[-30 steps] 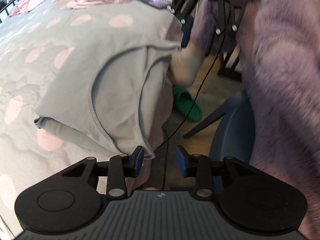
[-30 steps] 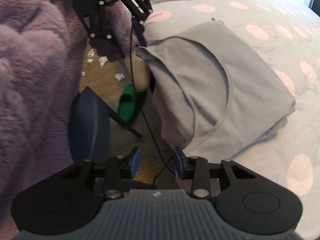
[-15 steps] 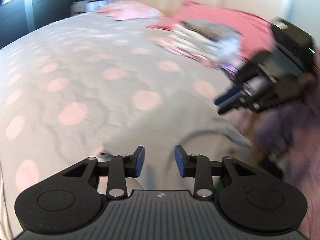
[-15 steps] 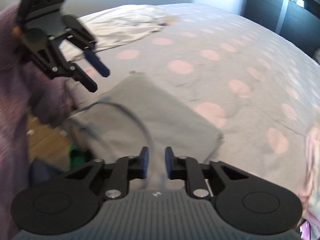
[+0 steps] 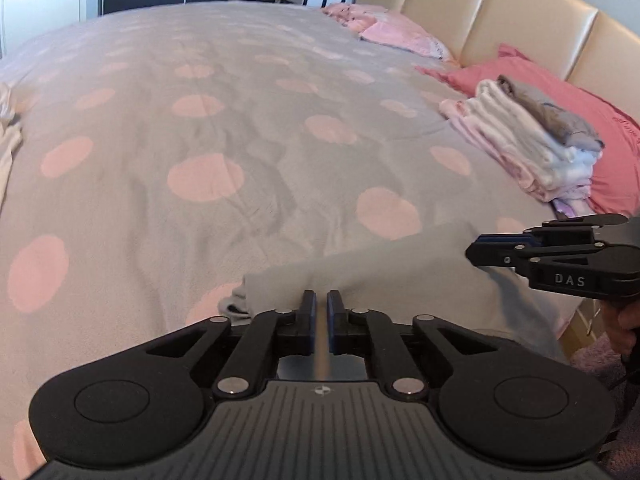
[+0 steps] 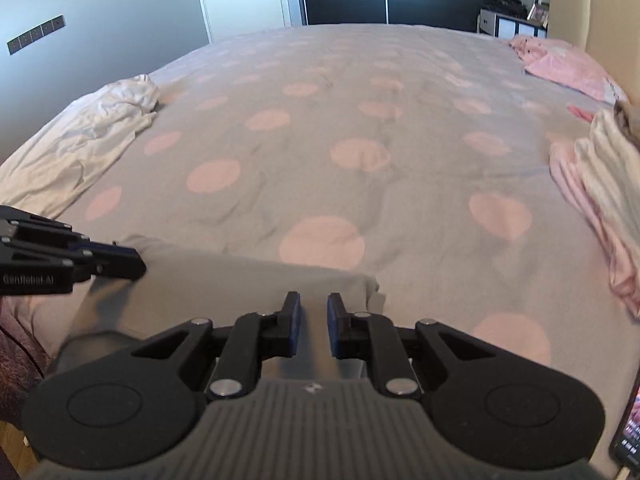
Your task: Fold clothes
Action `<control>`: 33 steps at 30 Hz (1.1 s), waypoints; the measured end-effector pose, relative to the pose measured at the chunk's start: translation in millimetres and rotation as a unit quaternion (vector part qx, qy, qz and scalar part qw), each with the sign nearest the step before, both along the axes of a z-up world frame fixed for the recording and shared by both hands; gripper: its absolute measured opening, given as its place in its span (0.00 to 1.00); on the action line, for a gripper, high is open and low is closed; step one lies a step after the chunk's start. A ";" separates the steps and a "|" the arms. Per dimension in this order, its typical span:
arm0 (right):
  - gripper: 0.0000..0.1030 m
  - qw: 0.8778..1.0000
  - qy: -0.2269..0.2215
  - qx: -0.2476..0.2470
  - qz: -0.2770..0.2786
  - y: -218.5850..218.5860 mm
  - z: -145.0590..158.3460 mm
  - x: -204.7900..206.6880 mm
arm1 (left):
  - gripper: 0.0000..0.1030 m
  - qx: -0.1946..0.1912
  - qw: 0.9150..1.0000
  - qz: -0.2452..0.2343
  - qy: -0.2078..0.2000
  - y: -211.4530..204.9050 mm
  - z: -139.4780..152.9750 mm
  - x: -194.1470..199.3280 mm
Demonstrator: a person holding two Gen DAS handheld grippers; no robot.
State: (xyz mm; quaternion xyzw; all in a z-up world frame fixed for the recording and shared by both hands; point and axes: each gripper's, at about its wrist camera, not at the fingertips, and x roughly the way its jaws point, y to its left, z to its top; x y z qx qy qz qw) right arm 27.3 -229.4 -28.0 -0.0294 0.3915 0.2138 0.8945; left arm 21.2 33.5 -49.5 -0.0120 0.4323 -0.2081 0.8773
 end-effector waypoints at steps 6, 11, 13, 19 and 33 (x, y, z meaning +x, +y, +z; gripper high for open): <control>0.14 0.999 0.030 0.005 -0.015 0.8 -23.7 4.0 | 0.00 0.004 1.000 -0.008 -0.005 0.4 -2.1 -7.5; 0.14 0.999 0.034 0.014 -0.021 -0.8 -21.5 3.8 | 0.00 0.010 1.000 -0.019 -0.015 -1.4 8.2 -20.7; 0.14 0.999 0.024 0.007 -0.021 0.0 -15.5 -2.2 | 0.00 0.012 0.999 -0.023 -0.020 -2.0 12.3 -25.9; 0.17 0.999 0.027 -0.018 -0.026 -6.7 10.5 -28.8 | 0.01 0.038 0.998 -0.038 -0.016 -7.0 22.4 -52.9; 0.18 0.996 0.085 -0.018 -0.019 -14.1 -10.0 -45.3 | 0.02 0.048 0.998 -0.020 0.028 -3.1 7.0 -60.6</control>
